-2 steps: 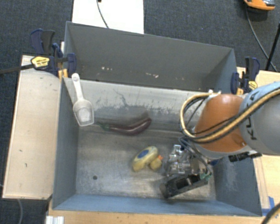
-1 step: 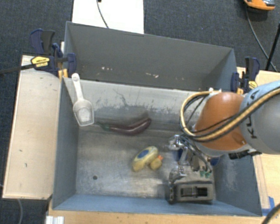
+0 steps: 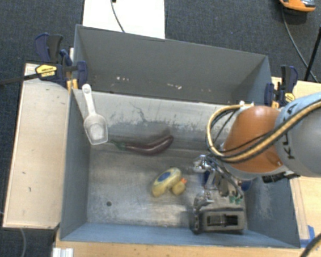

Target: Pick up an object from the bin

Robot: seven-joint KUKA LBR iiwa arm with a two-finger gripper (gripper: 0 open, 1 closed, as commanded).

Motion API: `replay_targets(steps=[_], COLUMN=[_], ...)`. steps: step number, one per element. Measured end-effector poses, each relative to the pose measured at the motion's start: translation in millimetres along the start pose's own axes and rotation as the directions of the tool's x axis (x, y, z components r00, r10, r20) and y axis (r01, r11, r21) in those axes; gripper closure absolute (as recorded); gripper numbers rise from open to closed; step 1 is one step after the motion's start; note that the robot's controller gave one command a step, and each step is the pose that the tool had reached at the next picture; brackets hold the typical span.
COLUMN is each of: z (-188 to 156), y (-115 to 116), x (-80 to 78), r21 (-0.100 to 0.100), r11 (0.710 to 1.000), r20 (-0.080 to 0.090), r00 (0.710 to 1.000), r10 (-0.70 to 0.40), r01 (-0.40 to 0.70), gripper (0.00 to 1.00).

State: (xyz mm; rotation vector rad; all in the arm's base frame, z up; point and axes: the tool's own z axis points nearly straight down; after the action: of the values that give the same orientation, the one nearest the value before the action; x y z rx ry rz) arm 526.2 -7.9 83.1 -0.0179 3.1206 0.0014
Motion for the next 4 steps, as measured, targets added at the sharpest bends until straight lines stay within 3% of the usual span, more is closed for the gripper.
replay_targets(steps=[1, 2, 3, 4], z=[3.8, 8.9, 8.9, -110.7], y=[31.7, 80.9, 80.9, 80.8], x=[1.4, 13.6, 13.6, 10.2], r21=[0.003, -0.002, -0.002, 0.001], r11=[0.999, 1.000, 1.000, 1.000], r20=[-0.002, -0.004, -0.004, -0.020], r00=[0.999, 1.000, 1.000, 1.000], r10=[-0.048, 0.023, 0.023, 0.015], r01=[0.048, -0.023, -0.023, -0.015], gripper=[0.00, 1.00, 1.00, 1.00])
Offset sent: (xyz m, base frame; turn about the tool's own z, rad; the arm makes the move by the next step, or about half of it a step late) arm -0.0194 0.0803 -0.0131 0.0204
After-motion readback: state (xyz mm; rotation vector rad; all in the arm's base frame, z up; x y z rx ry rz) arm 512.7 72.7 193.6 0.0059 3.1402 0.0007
